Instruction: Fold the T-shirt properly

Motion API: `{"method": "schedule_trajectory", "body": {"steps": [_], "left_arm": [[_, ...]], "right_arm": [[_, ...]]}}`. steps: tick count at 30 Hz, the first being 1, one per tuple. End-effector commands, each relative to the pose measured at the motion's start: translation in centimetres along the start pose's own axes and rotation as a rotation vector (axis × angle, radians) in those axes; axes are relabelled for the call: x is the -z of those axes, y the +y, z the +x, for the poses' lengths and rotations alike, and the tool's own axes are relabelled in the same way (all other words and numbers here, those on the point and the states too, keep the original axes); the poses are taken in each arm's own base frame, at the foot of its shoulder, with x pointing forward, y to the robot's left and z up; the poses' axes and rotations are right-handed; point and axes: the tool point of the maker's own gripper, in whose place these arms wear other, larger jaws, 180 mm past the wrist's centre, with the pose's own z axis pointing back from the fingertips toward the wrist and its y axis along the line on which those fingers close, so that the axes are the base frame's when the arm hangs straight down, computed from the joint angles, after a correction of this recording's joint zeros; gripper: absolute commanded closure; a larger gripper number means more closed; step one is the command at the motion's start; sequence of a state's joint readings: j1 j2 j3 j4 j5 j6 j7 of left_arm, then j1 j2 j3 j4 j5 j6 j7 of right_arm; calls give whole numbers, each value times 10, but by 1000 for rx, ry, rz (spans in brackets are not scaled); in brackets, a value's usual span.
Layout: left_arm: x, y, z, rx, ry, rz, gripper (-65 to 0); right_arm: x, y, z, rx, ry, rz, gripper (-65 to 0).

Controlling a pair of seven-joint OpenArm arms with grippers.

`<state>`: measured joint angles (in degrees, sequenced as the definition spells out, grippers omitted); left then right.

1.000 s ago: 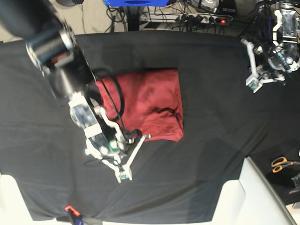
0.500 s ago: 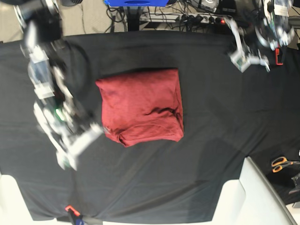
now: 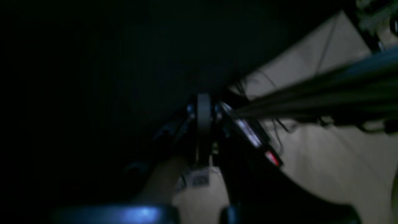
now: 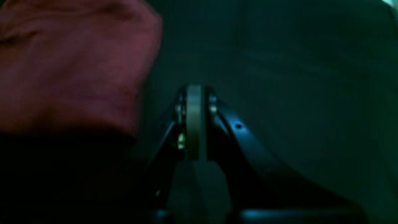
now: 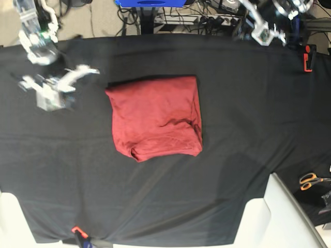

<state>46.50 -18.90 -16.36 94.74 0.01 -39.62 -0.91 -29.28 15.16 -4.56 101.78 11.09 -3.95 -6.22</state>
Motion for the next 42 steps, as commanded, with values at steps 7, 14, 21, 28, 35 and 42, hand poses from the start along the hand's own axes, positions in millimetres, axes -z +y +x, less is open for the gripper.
{"method": "schedule_trajectory", "body": {"steps": [7,14,21,28,35,42], "left_arm": [[1,-32,-49,-111,90,-86,0],[4,-75,-96,-283,76,-168,0],[1,-110,-155,-346,206,-167,0],[24,-136,-189,-406,307,-166,0],[56,-123,-202,-440,356,-80,0],[75,-93,-222,-497,468,-19,0]], "right_arm": [[-39,-47,-38,21,35,-143,-21],[-83,-60,-99,7,173,-183,-21],[-115,-59,-151,6,348,-182,-21],[-128,-34,-210,32,510,-134,-21],[-133,-4,-312,18,843,-61,-21],[-130,16,-384,-72,1041,-15,-26]]}}
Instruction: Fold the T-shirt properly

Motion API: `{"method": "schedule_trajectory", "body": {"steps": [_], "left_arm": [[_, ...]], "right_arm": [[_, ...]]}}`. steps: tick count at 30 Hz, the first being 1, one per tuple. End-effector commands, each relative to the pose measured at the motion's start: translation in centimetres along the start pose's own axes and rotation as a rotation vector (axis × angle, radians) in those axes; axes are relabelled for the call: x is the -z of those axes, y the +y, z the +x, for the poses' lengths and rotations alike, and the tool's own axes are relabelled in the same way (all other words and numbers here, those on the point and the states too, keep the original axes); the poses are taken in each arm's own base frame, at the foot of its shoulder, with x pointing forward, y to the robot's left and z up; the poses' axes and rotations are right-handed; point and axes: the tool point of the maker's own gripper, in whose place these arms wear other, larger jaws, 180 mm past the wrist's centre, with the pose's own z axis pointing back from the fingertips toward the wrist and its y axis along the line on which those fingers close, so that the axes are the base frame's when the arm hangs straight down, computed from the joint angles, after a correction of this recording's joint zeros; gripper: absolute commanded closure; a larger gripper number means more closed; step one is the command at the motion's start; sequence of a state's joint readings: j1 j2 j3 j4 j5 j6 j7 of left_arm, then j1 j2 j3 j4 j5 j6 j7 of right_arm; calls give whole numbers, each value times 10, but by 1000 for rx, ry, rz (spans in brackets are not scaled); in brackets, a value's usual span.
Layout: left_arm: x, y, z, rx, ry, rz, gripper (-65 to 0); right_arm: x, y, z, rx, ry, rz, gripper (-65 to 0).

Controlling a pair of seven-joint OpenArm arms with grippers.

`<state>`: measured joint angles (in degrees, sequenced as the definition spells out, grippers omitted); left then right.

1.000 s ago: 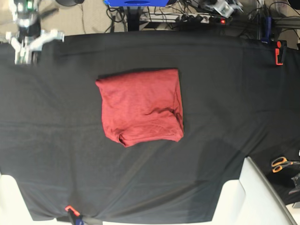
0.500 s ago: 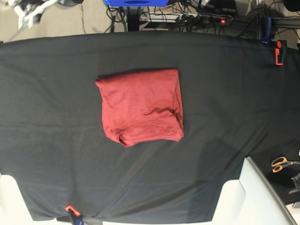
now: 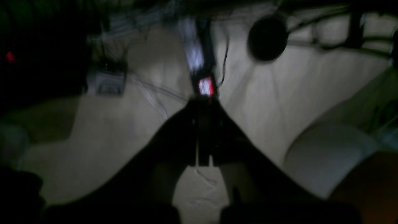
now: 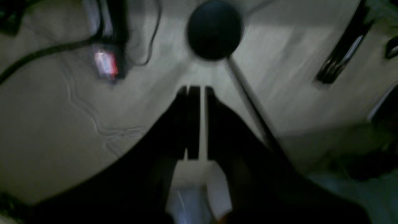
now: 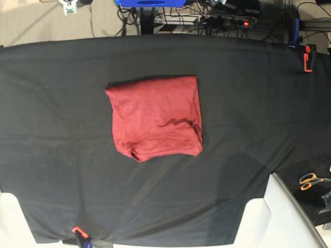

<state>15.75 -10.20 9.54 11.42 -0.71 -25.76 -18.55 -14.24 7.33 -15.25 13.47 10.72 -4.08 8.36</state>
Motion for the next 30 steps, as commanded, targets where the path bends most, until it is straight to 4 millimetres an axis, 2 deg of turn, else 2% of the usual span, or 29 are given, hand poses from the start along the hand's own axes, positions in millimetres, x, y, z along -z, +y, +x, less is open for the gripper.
{"method": "schedule_trajectory", "body": {"steps": [1,3,5,10,13,16,21,24,30], "left_arm": [[0,11,8,-10,-3,19,0],[5,23,26,-18,-2,48,0],[11,23,45,-14,-23,51,0],[17,27,68,3,-78,95,0],[16,44,84,69,-115,201,0],[14,54,84,86,-111,262,0],[11,61,85,93,-109,284,0],[11,62,87,95,-112,285,0],[8,67,89,98,-118,294,0]], "right_arm": [[1,10,-7,6,17,12,-26],[1,26,1,11,-18,27,-27],[1,35,8,14,-35,39,-27],[0,41,24,22,-105,50,-29],[-4,42,24,24,-173,53,-29],[-4,41,20,22,-166,51,-29],[-6,44,11,23,-151,55,-29],[-7,55,11,28,-151,71,-29],[-8,63,12,32,-153,82,-29]]}}
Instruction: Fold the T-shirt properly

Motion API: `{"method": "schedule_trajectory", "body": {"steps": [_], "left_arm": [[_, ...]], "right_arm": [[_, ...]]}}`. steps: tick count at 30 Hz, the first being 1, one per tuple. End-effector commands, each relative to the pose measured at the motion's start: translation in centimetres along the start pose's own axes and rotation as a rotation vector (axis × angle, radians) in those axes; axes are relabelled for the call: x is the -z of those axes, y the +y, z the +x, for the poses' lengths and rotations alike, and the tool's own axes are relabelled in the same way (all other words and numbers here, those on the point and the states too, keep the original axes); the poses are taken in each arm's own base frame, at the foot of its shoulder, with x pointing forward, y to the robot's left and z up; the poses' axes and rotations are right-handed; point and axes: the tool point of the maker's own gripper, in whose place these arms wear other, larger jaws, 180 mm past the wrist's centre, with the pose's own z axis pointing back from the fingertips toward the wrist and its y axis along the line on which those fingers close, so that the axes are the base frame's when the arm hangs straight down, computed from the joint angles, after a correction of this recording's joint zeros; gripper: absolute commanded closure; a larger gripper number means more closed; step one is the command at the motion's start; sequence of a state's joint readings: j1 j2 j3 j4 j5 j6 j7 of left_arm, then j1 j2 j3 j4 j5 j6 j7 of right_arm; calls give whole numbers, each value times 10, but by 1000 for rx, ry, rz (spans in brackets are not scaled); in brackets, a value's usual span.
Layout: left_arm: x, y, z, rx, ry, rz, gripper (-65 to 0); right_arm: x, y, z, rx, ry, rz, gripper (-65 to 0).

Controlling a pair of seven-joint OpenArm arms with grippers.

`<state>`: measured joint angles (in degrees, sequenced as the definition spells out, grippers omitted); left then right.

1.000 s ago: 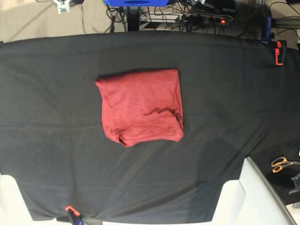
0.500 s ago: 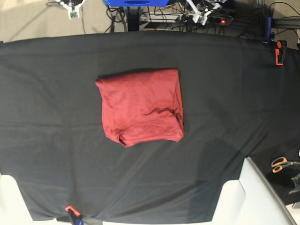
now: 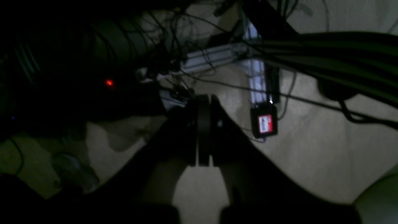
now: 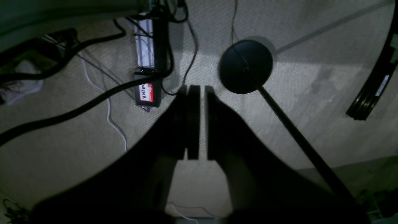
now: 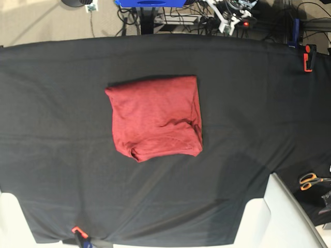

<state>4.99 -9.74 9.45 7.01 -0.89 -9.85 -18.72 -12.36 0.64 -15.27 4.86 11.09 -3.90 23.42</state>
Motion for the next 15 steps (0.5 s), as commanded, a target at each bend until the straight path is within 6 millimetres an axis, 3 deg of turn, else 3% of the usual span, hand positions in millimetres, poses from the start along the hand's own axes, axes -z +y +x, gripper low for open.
{"method": "schedule_trajectory", "body": {"steps": [1,10,15], "left_arm": [[-2,3,-2,-1,-5,3,0],[2,3,13,2,-29,3,0],[6,6,28,3,-51,8,0]], "right_arm": [[-2,1,-5,0,2,-1,-29],[0,-1,0,-3,-5,-4,-29],[3,-4,15,-2,-29,-8,-29]]}}
